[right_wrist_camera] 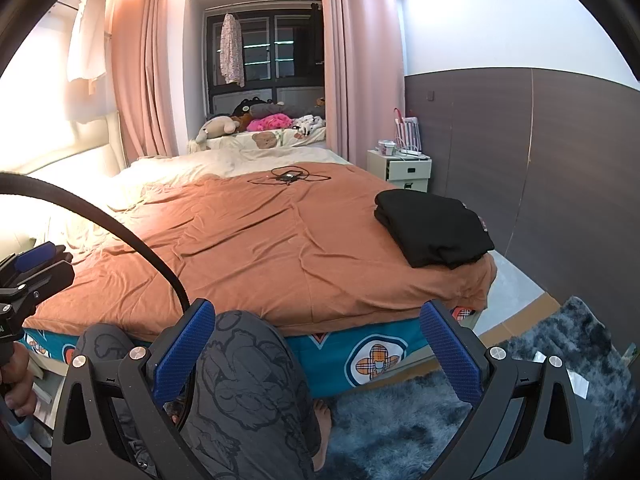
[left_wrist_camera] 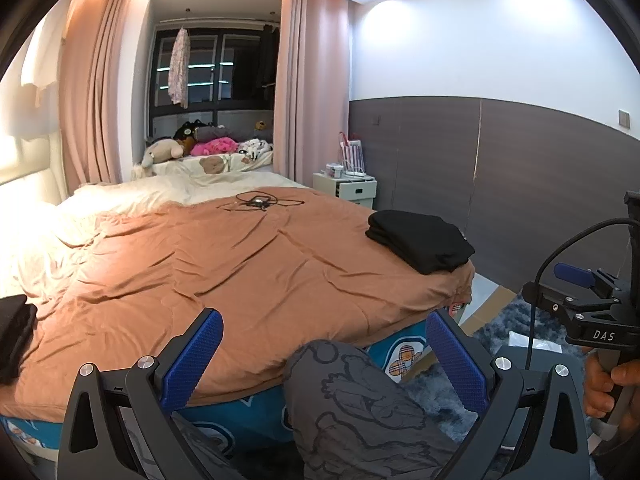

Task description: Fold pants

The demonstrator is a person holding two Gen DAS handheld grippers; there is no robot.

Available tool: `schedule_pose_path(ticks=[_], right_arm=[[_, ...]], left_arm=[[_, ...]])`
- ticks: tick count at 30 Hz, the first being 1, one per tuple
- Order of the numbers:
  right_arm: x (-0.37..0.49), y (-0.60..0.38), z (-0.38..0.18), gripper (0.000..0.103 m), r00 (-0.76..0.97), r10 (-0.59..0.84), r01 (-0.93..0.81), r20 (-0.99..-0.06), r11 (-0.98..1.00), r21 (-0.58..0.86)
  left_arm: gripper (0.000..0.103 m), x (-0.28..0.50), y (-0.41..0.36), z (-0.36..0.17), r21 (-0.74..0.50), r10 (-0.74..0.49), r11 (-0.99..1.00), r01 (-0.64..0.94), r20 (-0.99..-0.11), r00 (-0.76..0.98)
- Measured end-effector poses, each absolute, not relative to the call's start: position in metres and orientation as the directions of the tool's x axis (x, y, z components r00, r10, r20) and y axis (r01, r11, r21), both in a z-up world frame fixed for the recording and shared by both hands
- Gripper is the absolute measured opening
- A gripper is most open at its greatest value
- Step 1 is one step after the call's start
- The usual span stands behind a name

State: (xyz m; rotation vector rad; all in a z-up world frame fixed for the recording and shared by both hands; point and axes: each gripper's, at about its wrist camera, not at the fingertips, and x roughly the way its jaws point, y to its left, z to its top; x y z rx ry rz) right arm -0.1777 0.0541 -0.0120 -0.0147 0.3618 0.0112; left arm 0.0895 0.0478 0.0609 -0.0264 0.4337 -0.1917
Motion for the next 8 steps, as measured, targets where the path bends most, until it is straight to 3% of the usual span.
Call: schedule_pose_path(ticks=[8], right_arm=[[-0.1761,0.0483,-0.0131,0.103,0.934,0.006,-0.011,-0.357,1.000,-0.012]], left_arm=[[0.103,0.0882,0.0444,0.0625,-0.057,-0.186,0.982,0.179,-0.411,0.892]])
